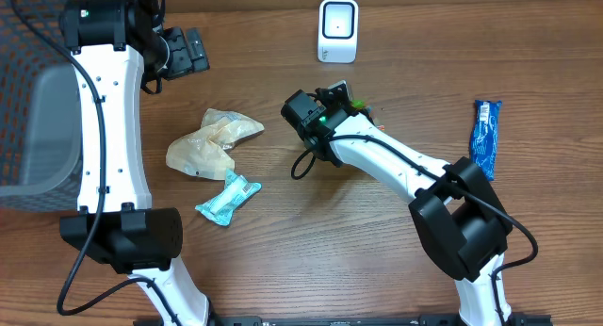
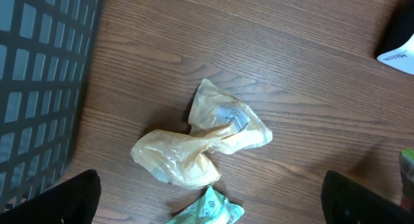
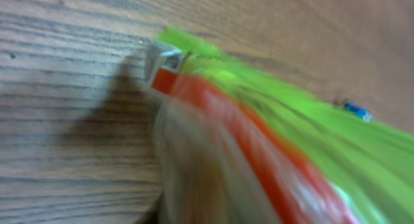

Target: Scan the item barcode

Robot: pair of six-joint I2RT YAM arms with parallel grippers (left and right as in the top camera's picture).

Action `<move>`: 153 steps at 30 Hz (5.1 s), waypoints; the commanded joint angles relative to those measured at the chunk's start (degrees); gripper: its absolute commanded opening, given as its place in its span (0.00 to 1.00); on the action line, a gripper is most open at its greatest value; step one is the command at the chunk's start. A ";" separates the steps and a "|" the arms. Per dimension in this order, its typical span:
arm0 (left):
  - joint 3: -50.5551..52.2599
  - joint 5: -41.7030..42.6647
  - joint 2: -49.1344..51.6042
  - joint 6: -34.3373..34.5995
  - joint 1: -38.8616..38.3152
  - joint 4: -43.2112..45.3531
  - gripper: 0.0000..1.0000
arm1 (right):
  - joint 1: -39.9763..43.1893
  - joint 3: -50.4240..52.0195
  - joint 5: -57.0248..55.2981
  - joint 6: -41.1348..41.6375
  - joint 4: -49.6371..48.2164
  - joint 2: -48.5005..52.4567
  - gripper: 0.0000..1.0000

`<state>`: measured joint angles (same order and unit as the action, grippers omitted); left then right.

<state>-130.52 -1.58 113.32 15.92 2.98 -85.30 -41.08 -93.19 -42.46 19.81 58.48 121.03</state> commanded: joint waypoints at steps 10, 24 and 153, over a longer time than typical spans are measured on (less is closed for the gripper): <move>0.31 -0.31 -0.17 -0.52 -0.50 0.09 1.00 | -0.70 -1.11 31.54 -6.01 -1.46 -1.05 0.53; 0.31 -0.33 -0.17 -0.52 -0.48 0.11 1.00 | 6.88 -15.45 37.83 -7.67 8.55 -6.91 0.56; 0.31 -0.31 -0.17 -0.52 -0.39 0.09 1.00 | 38.62 -60.92 44.50 -6.08 38.58 -7.67 0.04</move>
<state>-130.52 -1.58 113.32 15.92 2.98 -85.30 -5.13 -154.34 0.05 12.67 97.54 116.03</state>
